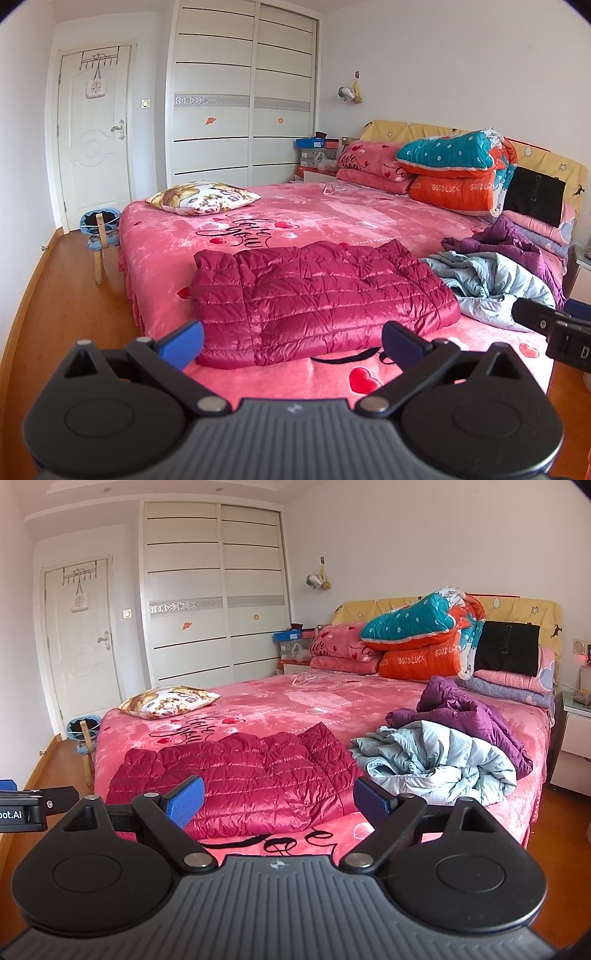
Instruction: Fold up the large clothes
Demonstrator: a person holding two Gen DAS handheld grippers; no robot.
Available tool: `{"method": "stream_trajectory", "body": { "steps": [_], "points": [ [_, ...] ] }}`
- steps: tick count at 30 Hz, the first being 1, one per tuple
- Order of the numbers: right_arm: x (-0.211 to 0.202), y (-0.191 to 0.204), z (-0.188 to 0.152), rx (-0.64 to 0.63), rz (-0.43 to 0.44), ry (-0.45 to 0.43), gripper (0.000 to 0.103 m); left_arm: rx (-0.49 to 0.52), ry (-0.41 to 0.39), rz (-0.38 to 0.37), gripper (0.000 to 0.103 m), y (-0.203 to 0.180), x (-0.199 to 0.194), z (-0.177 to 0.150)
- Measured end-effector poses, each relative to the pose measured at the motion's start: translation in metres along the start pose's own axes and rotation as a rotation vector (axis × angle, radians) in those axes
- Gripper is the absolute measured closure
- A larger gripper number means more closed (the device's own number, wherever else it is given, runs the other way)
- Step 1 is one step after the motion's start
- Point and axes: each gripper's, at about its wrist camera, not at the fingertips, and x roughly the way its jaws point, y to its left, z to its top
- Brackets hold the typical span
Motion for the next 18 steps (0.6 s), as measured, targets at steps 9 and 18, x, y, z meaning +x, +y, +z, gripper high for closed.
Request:
{"method": "stream_trajectory", "body": {
  "steps": [9, 18],
  "points": [
    [0.0023, -0.0056, -0.0010, 0.002, 0.006, 0.017, 0.000, 0.000, 0.003, -0.001, 0.001, -0.0017, 0.0022, -0.0017],
    [0.0037, -0.0082, -0.0010, -0.006, 0.012, 0.027, 0.000, -0.001, 0.008, 0.000, 0.001, -0.0014, 0.0036, -0.0014]
  ]
}}
